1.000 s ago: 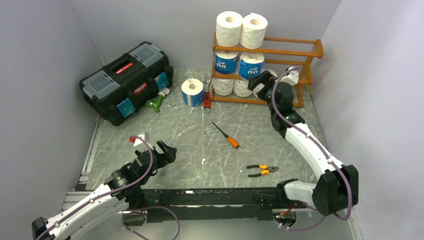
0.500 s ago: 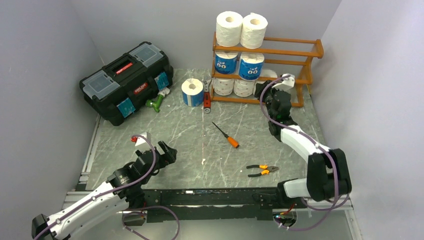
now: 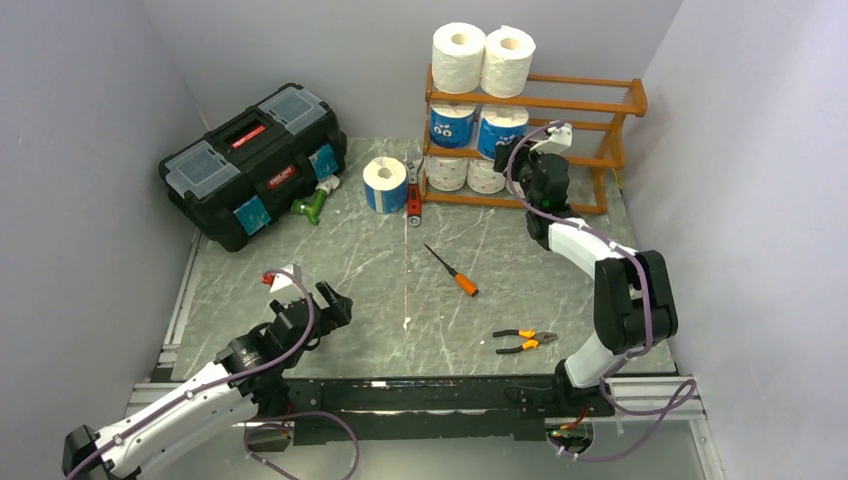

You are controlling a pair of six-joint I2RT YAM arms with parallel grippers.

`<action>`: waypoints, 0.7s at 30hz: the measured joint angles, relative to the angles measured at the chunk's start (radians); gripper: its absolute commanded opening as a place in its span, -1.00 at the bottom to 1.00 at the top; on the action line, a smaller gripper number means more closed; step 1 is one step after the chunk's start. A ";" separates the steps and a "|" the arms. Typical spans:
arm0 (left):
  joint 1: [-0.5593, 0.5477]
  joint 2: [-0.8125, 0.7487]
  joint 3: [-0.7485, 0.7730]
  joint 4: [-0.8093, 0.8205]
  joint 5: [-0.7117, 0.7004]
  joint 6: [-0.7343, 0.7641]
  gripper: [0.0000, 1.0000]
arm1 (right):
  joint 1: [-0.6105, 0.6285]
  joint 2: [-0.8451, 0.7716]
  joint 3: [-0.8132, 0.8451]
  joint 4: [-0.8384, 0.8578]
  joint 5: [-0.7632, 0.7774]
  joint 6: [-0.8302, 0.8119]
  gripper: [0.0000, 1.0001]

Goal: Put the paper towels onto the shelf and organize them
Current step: Place the paper towel on the shelf.

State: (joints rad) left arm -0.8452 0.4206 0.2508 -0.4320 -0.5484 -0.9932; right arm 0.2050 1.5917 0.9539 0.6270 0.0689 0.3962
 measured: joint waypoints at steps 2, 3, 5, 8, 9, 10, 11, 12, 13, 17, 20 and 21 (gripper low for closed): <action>0.000 0.010 0.000 0.001 -0.004 0.000 0.85 | 0.000 0.020 0.018 -0.004 0.000 0.000 0.17; 0.000 0.018 0.000 0.001 -0.007 0.000 0.85 | -0.001 0.031 0.030 -0.008 -0.001 0.000 0.17; 0.000 0.030 0.000 0.002 -0.010 0.000 0.85 | -0.001 0.048 0.050 -0.014 -0.001 0.000 0.17; 0.000 0.057 0.003 0.002 -0.014 0.001 0.86 | -0.001 0.079 0.085 -0.029 -0.003 0.000 0.17; 0.000 0.065 0.005 0.002 -0.016 0.001 0.86 | -0.001 0.086 0.092 -0.033 -0.003 -0.001 0.17; 0.000 0.074 0.008 0.002 -0.018 0.002 0.86 | -0.001 0.093 0.099 -0.037 -0.004 -0.001 0.17; 0.000 0.084 0.013 0.003 -0.019 0.003 0.86 | -0.002 0.101 0.105 -0.040 -0.004 -0.001 0.17; 0.000 0.089 0.015 0.005 -0.021 0.003 0.86 | -0.002 0.107 0.111 -0.043 -0.004 -0.001 0.16; 0.000 0.097 0.019 0.007 -0.024 0.004 0.86 | -0.002 0.114 0.116 -0.043 -0.004 -0.001 0.16; 0.000 0.122 0.028 0.018 -0.027 0.009 0.87 | -0.002 0.140 0.132 -0.045 -0.004 -0.001 0.15; 0.000 0.140 0.032 0.025 -0.031 0.012 0.88 | -0.002 0.152 0.142 -0.051 -0.004 -0.001 0.15; 0.000 0.143 0.033 0.026 -0.033 0.013 0.88 | -0.002 0.155 0.146 -0.051 -0.004 0.000 0.15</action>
State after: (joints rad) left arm -0.8452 0.5632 0.2836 -0.4065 -0.5812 -0.9806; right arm 0.2031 1.7470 1.0996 0.5755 0.0650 0.3958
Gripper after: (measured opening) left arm 0.934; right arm 0.578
